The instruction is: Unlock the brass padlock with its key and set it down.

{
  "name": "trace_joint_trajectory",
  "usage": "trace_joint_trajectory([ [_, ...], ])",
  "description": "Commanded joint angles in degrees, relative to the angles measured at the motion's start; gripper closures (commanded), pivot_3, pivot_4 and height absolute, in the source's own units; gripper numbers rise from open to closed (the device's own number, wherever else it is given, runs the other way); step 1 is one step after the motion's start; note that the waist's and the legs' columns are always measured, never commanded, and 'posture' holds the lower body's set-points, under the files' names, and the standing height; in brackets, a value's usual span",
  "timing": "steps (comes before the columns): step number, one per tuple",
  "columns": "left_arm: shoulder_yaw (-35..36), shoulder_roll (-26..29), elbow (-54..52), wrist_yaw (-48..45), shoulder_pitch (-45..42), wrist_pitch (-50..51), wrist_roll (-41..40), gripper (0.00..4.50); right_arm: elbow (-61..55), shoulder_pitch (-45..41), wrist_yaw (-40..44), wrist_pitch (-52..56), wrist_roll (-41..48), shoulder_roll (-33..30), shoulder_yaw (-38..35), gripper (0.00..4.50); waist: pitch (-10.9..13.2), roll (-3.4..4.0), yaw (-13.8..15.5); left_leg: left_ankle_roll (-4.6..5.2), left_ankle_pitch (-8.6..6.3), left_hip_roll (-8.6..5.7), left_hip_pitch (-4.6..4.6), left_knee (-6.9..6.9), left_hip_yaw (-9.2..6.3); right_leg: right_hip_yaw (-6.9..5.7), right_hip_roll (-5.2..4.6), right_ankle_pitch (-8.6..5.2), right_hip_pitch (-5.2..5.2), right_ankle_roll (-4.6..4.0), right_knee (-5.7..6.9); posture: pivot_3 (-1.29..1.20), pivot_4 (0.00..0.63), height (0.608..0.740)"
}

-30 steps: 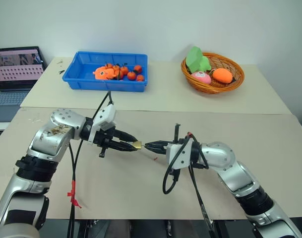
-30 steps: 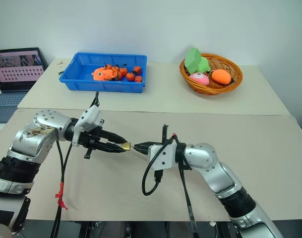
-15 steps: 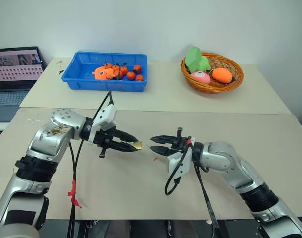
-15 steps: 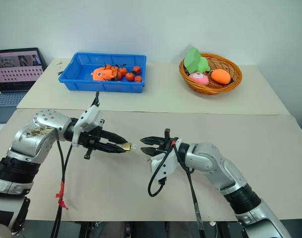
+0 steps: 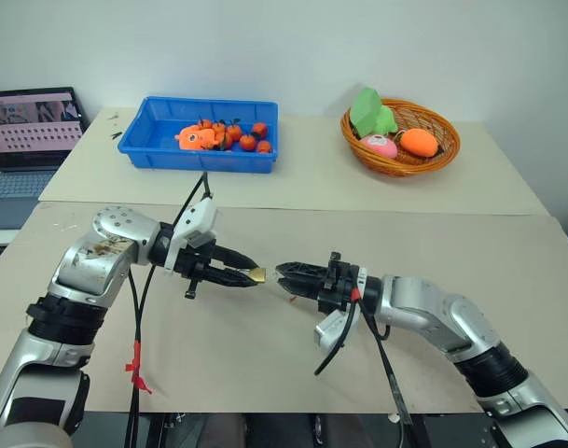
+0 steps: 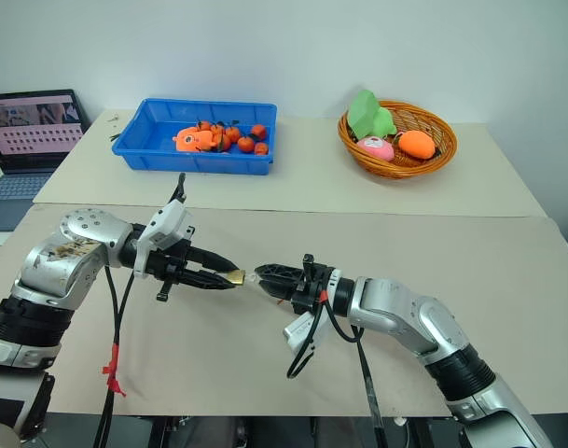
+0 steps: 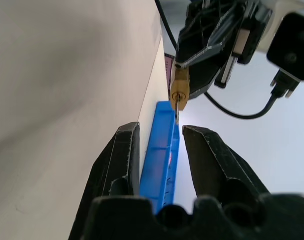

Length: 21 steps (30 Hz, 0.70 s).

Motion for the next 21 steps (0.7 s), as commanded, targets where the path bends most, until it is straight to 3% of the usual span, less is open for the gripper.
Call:
trace_joint_trajectory([
  [1, 2.04, 0.72, -2.22, 0.2, -0.49, -0.5, -1.08, 3.68, -0.54, -0.98, -2.21, -0.77, -0.89, 0.64, -1.01, 2.7, 0.0, 0.0, -0.01, 0.0, 0.0, 0.0, 0.0, 0.0, 0.0, 0.0, 0.0, 0.0, 0.0, 0.0, 0.0, 0.0, 0.15, 0.74],
  [21, 1.85, 0.48, -2.21, 0.82, -1.0, -0.15, -1.16, 3.68, -2.74, -2.65, -0.2, 0.25, -0.73, 2.7, 0.05, 2.7, 0.0, 0.0, -0.06, 0.0, 0.0, 0.0, 0.0, 0.0, -0.01, 0.0, 0.0, 0.0, 0.01, -0.01, 0.0, 0.0, 0.15, 0.74],
])
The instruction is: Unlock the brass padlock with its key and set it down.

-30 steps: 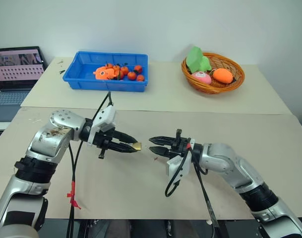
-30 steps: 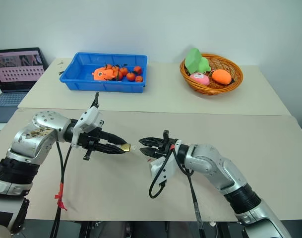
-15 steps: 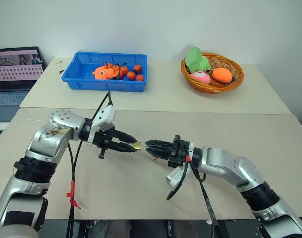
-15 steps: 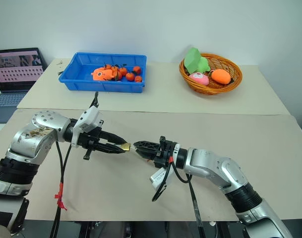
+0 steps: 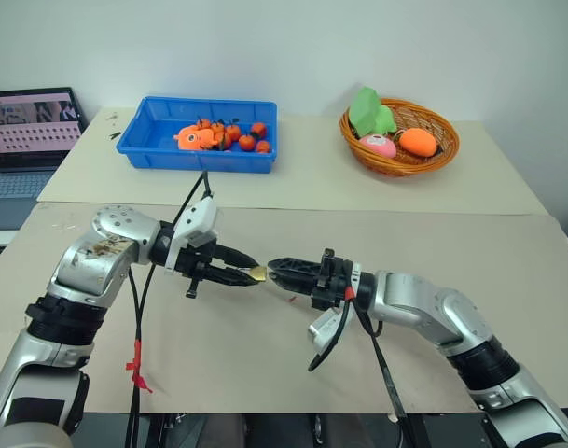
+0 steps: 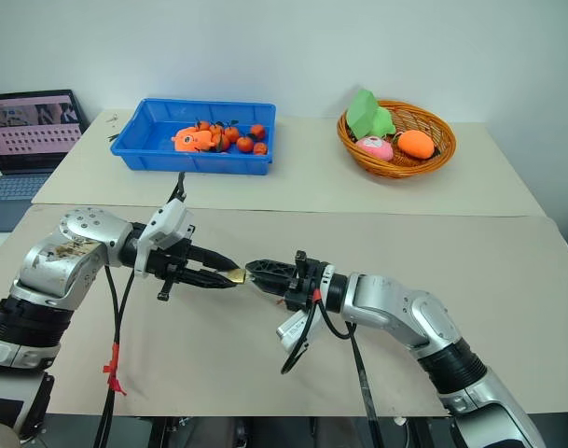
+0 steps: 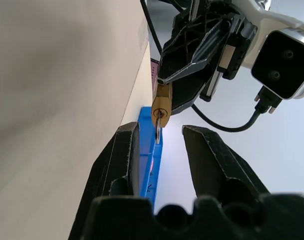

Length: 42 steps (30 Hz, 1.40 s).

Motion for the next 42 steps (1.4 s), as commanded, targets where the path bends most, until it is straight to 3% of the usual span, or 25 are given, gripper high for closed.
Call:
trace_joint_trajectory([
  [1, 1.82, 0.34, -1.42, 0.04, -1.03, -0.14, -1.19, 3.68, -3.13, -0.21, 0.5, 0.04, 1.0, 0.4, -0.35, 2.7, 0.0, 0.0, 0.01, 0.0, 0.0, 0.0, 0.0, 0.0, 0.0, 0.0, 0.0, 0.0, 0.0, 0.0, 0.01, 0.0, 0.15, 0.74],
  [42, 0.89, -0.01, -1.95, -0.86, -1.3, -0.2, -1.32, 3.68, -2.08, -0.94, 2.09, -0.06, 0.57, 1.64, 0.57, 2.7, 0.0, 0.0, 0.01, 0.0, 0.0, 0.0, 0.0, 0.0, 0.0, 0.0, 0.0, 0.0, 0.0, 0.0, 0.0, 0.0, 0.15, 0.74],
])
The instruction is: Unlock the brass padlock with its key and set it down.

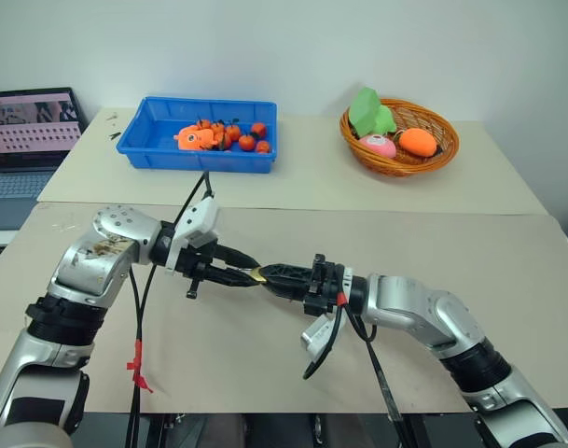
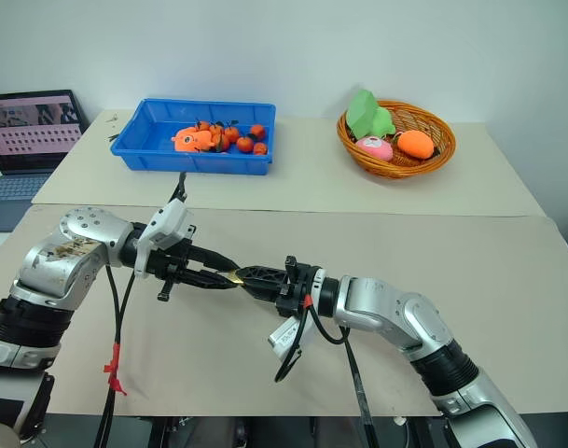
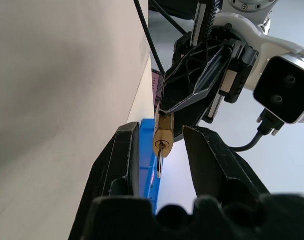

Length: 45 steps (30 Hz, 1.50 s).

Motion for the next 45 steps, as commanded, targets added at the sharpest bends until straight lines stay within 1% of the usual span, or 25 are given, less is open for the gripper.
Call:
trace_joint_trajectory([
  [1, 0.88, 0.01, -1.3, -0.52, -1.32, -0.5, -0.89, 3.68, -1.18, -0.93, 0.01, -0.01, 0.56, 0.2, -0.24, 2.7, 0.0, 0.0, 0.0, 0.0, 0.0, 0.0, 0.0, 0.0, 0.0, 0.0, 0.0, 0.0, 0.0, 0.0, 0.0, 0.0, 0.15, 0.74],
  [2, 0.86, -0.02, -1.25, -0.57, -1.34, -0.59, -0.83, 3.68, -1.2, -0.92, 0.08, 0.02, 0.57, 0.23, -0.23, 2.7, 0.0, 0.0, 0.0, 0.0, 0.0, 0.0, 0.0, 0.0, 0.0, 0.0, 0.0, 0.0, 0.0, 0.0, 0.0, 0.0, 0.15, 0.74],
  [3, 0.85, -0.04, -1.19, -0.61, -1.37, -0.63, -0.79, 3.68, -1.21, -0.91, 0.13, 0.03, 0.56, 0.25, -0.24, 2.93, 0.0, 0.0, 0.0, 0.0, 0.0, 0.0, 0.0, 0.0, 0.0, 0.0, 0.0, 0.0, 0.0, 0.0, 0.0, 0.0, 0.15, 0.74],
  [5, 0.82, -0.1, -1.09, -0.64, -1.45, -0.7, -0.72, 3.68, -1.23, -0.9, 0.19, 0.01, 0.58, 0.27, -0.28, 3.51, 0.0, 0.0, -0.01, 0.0, 0.0, 0.0, 0.0, 0.0, 0.0, 0.0, 0.0, 0.0, 0.0, 0.0, 0.0, 0.0, 0.15, 0.74],
  [6, 0.82, -0.12, -1.06, -0.66, -1.47, -0.72, -0.7, 3.68, -1.24, -0.9, 0.2, -0.03, 0.6, 0.28, -0.3, 3.73, 0.0, 0.0, -0.01, 0.0, 0.0, 0.0, 0.0, 0.0, 0.0, 0.0, 0.0, 0.0, 0.0, 0.0, 0.0, 0.0, 0.15, 0.74],
  [7, 0.83, -0.15, -1.0, -0.68, -1.5, -0.75, -0.66, 3.68, -1.23, -0.92, 0.18, -0.08, 0.6, 0.28, -0.31, 4.2, 0.0, 0.0, 0.0, 0.0, 0.0, 0.0, 0.0, 0.0, 0.0, 0.0, 0.0, 0.0, 0.0, 0.0, 0.0, 0.0, 0.15, 0.74],
  [8, 0.83, -0.17, -0.96, -0.68, -1.51, -0.79, -0.62, 3.68, -1.22, -0.94, 0.18, -0.12, 0.62, 0.28, -0.32, 4.36, 0.0, 0.0, 0.0, 0.0, 0.0, 0.0, 0.0, 0.0, 0.0, 0.0, 0.0, 0.0, 0.0, 0.0, 0.0, 0.0, 0.15, 0.74],
  [9, 0.83, -0.17, -0.95, -0.69, -1.51, -0.81, -0.59, 3.68, -1.2, -0.95, 0.18, -0.15, 0.63, 0.28, -0.32, 4.42, 0.0, 0.0, 0.0, 0.0, 0.0, 0.0, 0.0, 0.0, 0.0, 0.0, 0.0, 0.0, 0.0, 0.0, 0.0, 0.0, 0.15, 0.74],
  [25, 0.91, -0.75, -0.42, 0.17, -1.36, -0.86, -0.34, 3.68, -1.25, -0.81, 0.37, 0.11, 0.38, 0.07, -0.54, 4.42, 0.0, 0.0, 0.0, 0.0, 0.0, 0.0, 0.0, 0.0, 0.0, 0.0, 0.0, 0.0, 0.0, 0.0, 0.0, 0.0, 0.15, 0.74],
  [26, 0.98, -0.84, -0.33, 0.28, -1.37, -0.88, -0.36, 2.87, -1.23, -0.82, 0.37, 0.13, 0.37, 0.09, -0.54, 4.42, 0.0, 0.0, 0.0, 0.0, 0.0, 0.0, 0.0, 0.0, 0.0, 0.0, 0.0, 0.0, 0.0, 0.0, 0.0, 0.0, 0.15, 0.74],
  [28, 1.17, -1.04, -0.28, 0.53, -1.35, -1.02, -0.37, 2.28, -1.19, -0.77, 0.35, 0.16, 0.36, 0.1, -0.59, 4.42, 0.0, 0.0, 0.01, 0.0, 0.0, 0.0, 0.0, 0.0, 0.0, 0.0, 0.0, 0.0, 0.0, 0.0, 0.0, 0.0, 0.15, 0.74],
  [30, 1.3, -1.13, -0.35, 0.68, -1.34, -1.01, -0.36, 1.5, -1.2, -0.69, 0.36, 0.18, 0.43, 0.08, -0.67, 4.42, 0.0, 0.0, 0.0, 0.0, 0.0, 0.0, 0.0, 0.0, 0.0, 0.0, 0.0, 0.0, 0.0, 0.0, 0.0, 0.0, 0.15, 0.74],
  [32, 1.62, -0.91, -0.91, 0.51, -1.27, -0.14, -1.06, 0.87, -0.98, -0.52, 0.38, 0.48, 0.67, 0.08, -0.86, 4.42, 0.0, 0.0, -0.01, 0.0, 0.0, 0.0, 0.0, 0.0, 0.0, 0.0, 0.0, 0.0, 0.0, 0.0, 0.0, 0.0, 0.15, 0.74],
  [36, 3.28, -0.47, -1.82, 1.41, -1.27, 3.6, -3.64, 0.87, 0.31, -0.48, 0.07, 1.44, 1.11, -0.12, -1.74, 4.42, 0.0, 0.0, -0.02, 0.0, 0.0, 0.0, 0.0, 0.0, 0.0, 0.0, 0.0, 0.0, 0.0, 0.0, 0.0, 0.0, 0.15, 0.74],
  [40, 9.47, -0.66, -0.53, 5.46, -4.09, 17.48, -13.17, 0.87, 1.67, -0.52, -0.98, 2.48, 1.19, -1.13, -3.7, 4.42, 0.01, -0.01, -0.05, 0.0, 0.0, 0.0, 0.0, 0.01, -0.03, 0.0, 0.0, 0.0, 0.0, 0.0, 0.01, 0.0, 0.15, 0.74],
  [41, 11.72, -0.87, 1.45, 6.9, -5.08, 21.33, -15.69, 0.87, 1.71, -0.53, -1.32, 3.1, 1.33, -1.23, -4.43, 4.42, 0.01, -0.02, -0.07, 0.0, 0.0, 0.0, -0.01, 0.01, -0.04, -0.01, 0.0, 0.0, 0.0, 0.01, 0.01, 0.0, 0.15, 0.74],
  [45, 17.71, -0.76, 7.53, 11.49, -6.29, 29.7, -20.3, 0.87, 0.33, -0.31, -1.98, 5.92, 1.56, -1.57, -7.02, 4.42, 0.01, -0.02, -0.15, 0.0, 0.0, 0.0, 0.03, 0.01, -0.05, -0.01, 0.0, -0.01, 0.02, 0.01, 0.03, 0.0, 0.15, 0.74],
])
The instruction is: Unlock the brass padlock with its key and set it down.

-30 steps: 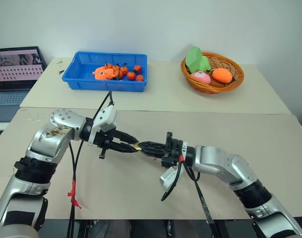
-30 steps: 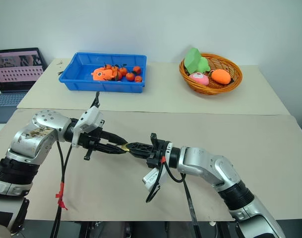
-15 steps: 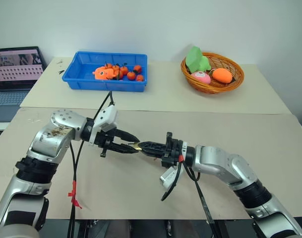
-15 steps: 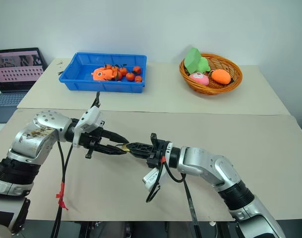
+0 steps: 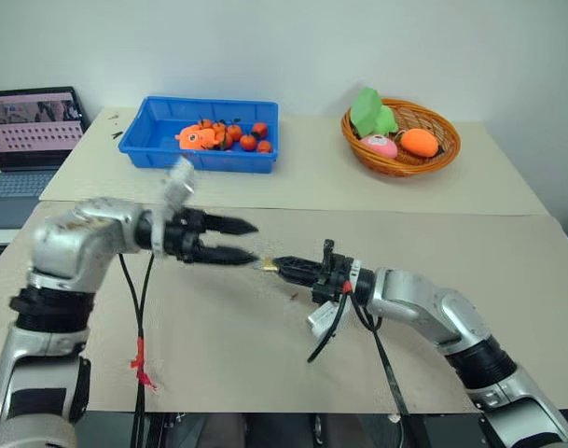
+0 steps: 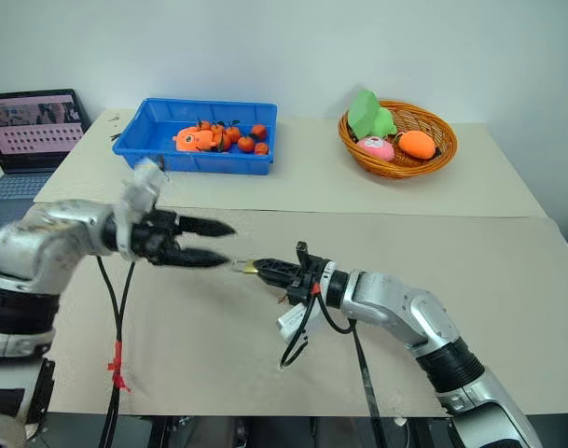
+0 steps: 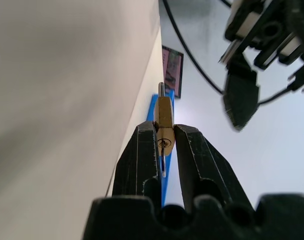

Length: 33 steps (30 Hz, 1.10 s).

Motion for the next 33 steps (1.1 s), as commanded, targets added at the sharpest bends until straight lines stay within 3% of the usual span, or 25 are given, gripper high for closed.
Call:
trace_joint_trajectory([
  [1, 5.51, 0.02, 4.67, 4.81, -1.04, 6.27, -3.79, 1.11, -3.06, -0.01, -1.46, 2.89, 1.6, -0.44, -4.24, 4.42, 0.0, 0.0, -0.13, 0.0, 0.0, 0.0, 0.01, 0.0, 0.0, 0.0, 0.0, 0.0, 0.0, 0.0, 0.0, 0.0, 0.15, 0.74],
  [3, 6.18, 0.0, 5.71, 5.8, -0.46, 6.73, -3.81, 1.59, -4.52, 0.6, -1.29, 3.33, 1.55, -0.67, -4.84, 4.42, 0.0, 0.0, -0.15, 0.0, 0.0, 0.0, 0.0, 0.0, 0.0, 0.0, 0.0, 0.0, 0.0, 0.0, 0.01, 0.0, 0.15, 0.74],
  [11, 3.61, -0.38, 5.26, 4.98, 0.52, 6.21, -3.31, 4.44, -9.6, 3.43, -0.74, 3.5, 0.93, 0.01, -3.72, 4.42, 0.0, 0.0, -0.07, 0.0, 0.0, 0.0, -0.02, 0.0, 0.0, 0.0, -0.01, 0.01, -0.01, -0.01, 0.01, 0.0, 0.15, 0.74],
  [23, -4.41, -1.06, 3.9, -1.41, -3.11, 3.57, -1.59, 4.44, -8.83, 1.93, -0.58, 3.03, 1.03, 0.87, -1.81, 4.42, 0.0, 0.0, -0.09, 0.0, 0.0, -0.01, 0.0, 0.0, 0.03, 0.01, -0.01, 0.01, 0.0, -0.02, 0.01, 0.0, 0.15, 0.74],
  [33, -5.46, -0.81, 4.89, -3.16, -2.41, 1.92, 0.26, 4.44, -9.93, 1.41, -0.22, 3.79, 2.07, 0.82, -2.56, 4.42, 0.0, -0.01, -0.02, 0.0, 0.0, -0.01, -0.03, 0.0, 0.01, 0.0, -0.01, 0.01, -0.01, -0.02, 0.0, 0.0, 0.15, 0.74],
])
